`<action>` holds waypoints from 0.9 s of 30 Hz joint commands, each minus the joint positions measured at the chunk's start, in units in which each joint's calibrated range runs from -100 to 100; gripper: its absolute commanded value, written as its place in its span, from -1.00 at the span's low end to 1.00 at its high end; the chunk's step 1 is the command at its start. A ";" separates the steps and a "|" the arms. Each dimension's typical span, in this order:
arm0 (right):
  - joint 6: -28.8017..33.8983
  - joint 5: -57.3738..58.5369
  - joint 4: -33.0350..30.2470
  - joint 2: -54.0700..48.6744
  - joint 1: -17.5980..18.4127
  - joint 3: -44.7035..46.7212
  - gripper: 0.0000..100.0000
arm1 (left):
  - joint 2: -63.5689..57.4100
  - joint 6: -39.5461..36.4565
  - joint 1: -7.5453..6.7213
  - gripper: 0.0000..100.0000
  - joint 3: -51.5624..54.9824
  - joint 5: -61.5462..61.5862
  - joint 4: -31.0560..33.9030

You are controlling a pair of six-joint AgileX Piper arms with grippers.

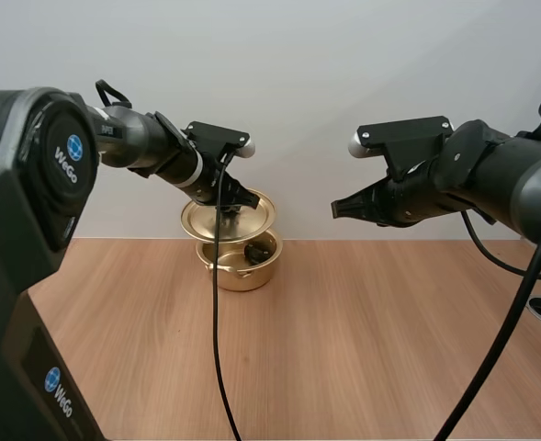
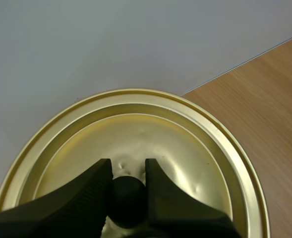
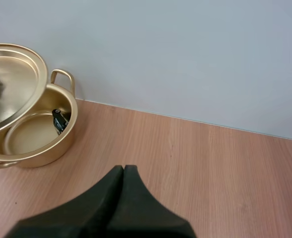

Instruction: Open the pot, put the car inside, and close it

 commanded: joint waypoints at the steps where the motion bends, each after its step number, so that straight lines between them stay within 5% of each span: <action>1: 0.02 0.59 0.13 -0.02 -0.01 0.10 -1.00 | 1.66 0.33 -0.48 -1.00 0.00 -3.20 0.10; 27: 0.02 0.26 0.65 -0.02 -0.01 0.10 -1.00 | 9.59 4.10 -1.18 -1.00 -0.25 -7.75 -6.43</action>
